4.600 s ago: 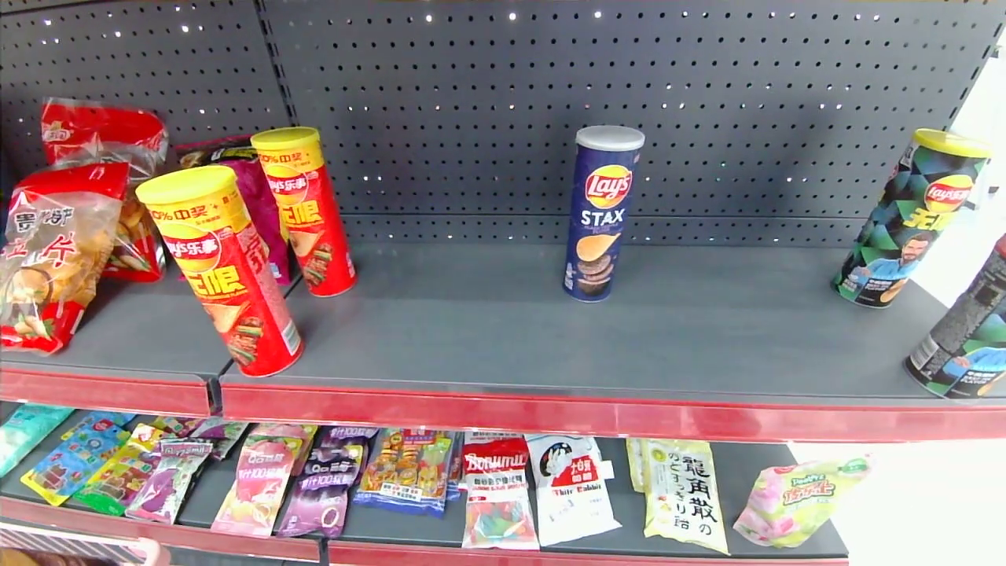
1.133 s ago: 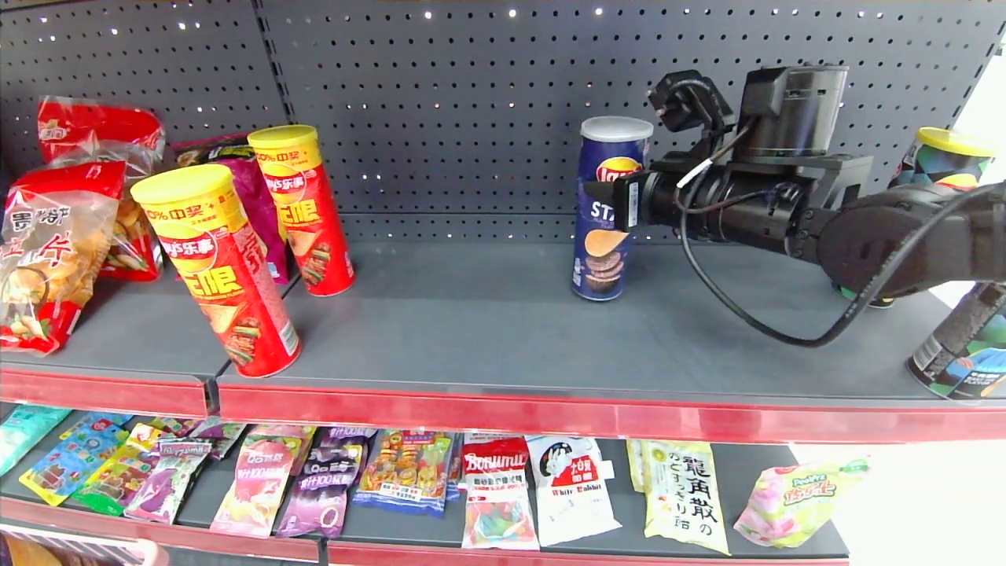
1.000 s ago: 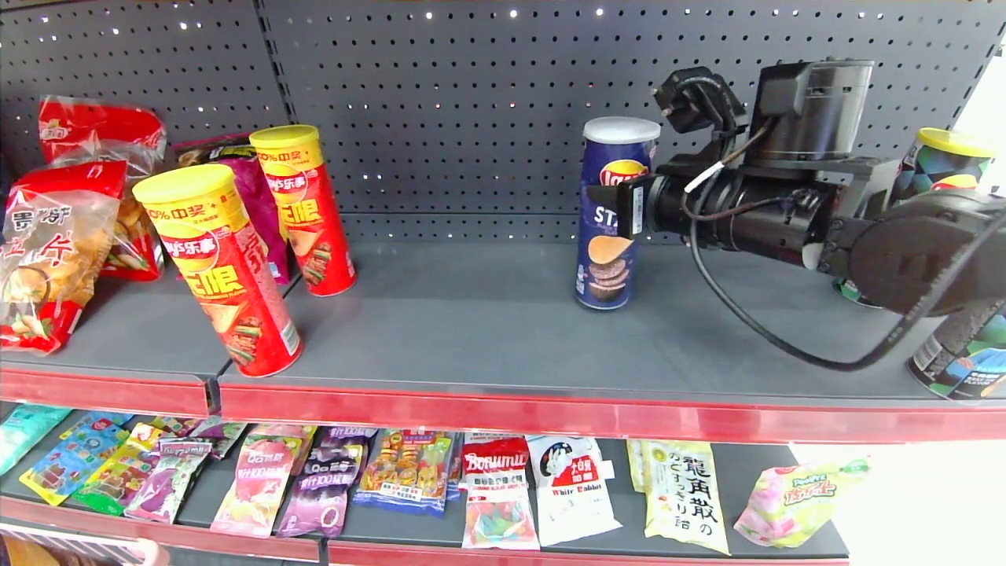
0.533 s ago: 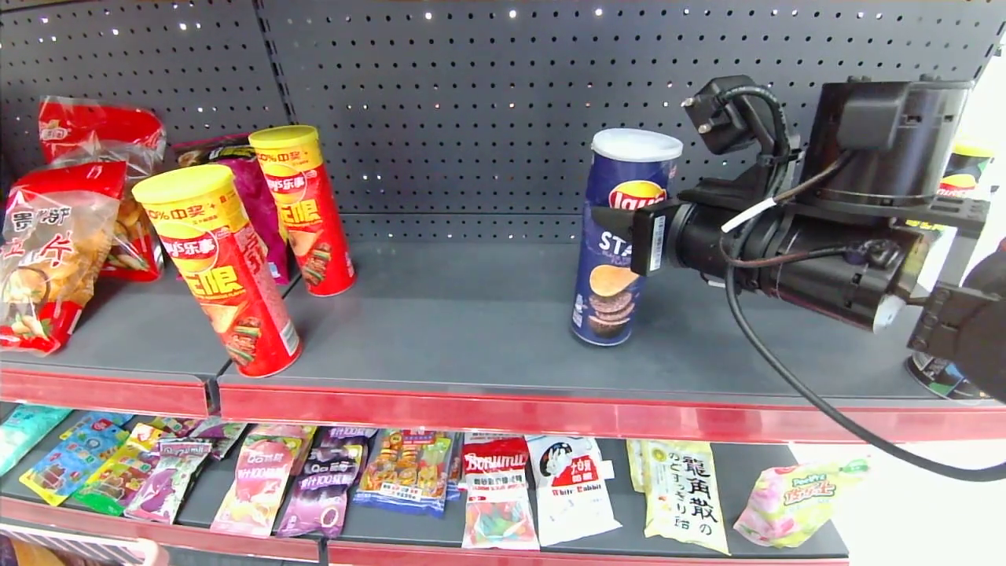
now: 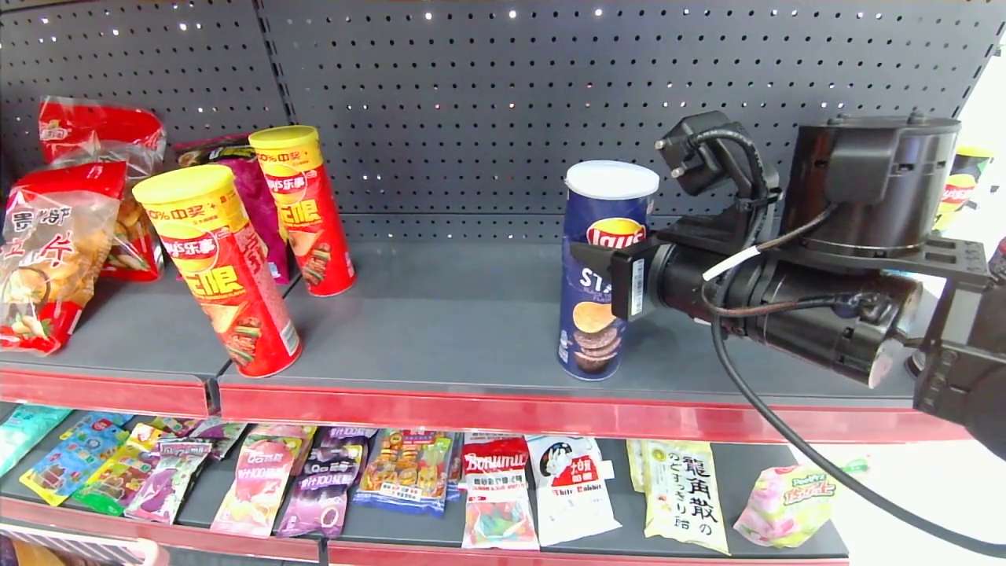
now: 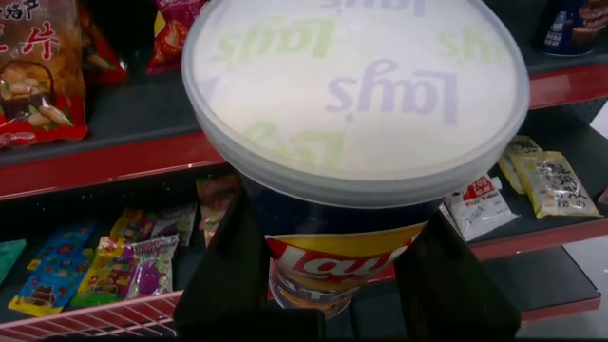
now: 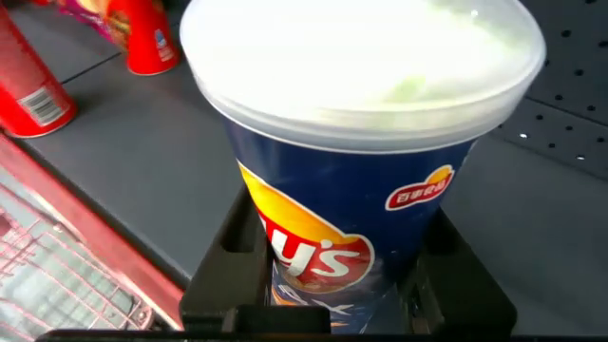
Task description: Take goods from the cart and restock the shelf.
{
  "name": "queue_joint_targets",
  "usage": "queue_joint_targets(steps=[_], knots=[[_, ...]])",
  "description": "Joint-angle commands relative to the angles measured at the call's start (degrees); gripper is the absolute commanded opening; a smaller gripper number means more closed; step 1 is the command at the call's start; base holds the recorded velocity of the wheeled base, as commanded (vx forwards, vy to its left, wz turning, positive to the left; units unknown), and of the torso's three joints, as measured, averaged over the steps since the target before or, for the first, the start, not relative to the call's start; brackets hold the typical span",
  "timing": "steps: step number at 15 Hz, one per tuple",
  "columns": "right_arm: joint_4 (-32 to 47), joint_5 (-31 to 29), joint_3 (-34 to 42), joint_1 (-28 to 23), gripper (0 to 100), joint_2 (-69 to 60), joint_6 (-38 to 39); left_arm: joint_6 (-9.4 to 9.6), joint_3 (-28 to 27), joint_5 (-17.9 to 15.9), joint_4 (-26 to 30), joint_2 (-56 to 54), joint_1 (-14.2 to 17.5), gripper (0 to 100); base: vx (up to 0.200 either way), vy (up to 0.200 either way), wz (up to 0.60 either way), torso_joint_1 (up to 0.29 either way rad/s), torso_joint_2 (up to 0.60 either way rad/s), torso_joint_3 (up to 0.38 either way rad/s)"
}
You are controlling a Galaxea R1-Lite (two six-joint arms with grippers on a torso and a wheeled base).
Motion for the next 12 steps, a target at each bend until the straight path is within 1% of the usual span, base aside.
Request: queue_joint_targets(steps=[1,4,7,12], knots=[[0.1,-1.0,0.2,0.7,0,0.0,0.0,-0.01,0.5,0.0,0.0,0.1,0.0,0,0.0,0.0,0.0,0.0,0.0,0.0],[0.1,-2.2,0.6,1.1,0,-0.2,0.0,-0.01,0.7,0.0,0.0,0.0,0.0,0,0.0,0.0,0.0,0.0,0.0,0.0],[0.1,-5.0,0.9,3.0,0,-0.4,0.0,-0.01,0.7,0.0,0.0,0.0,0.0,0,0.0,0.0,0.0,0.0,0.0,0.0],[0.1,-5.1,1.7,3.3,0,-1.5,0.0,-0.01,0.6,0.0,0.0,-0.1,0.0,0,0.0,0.0,0.0,0.0,0.0,0.0]])
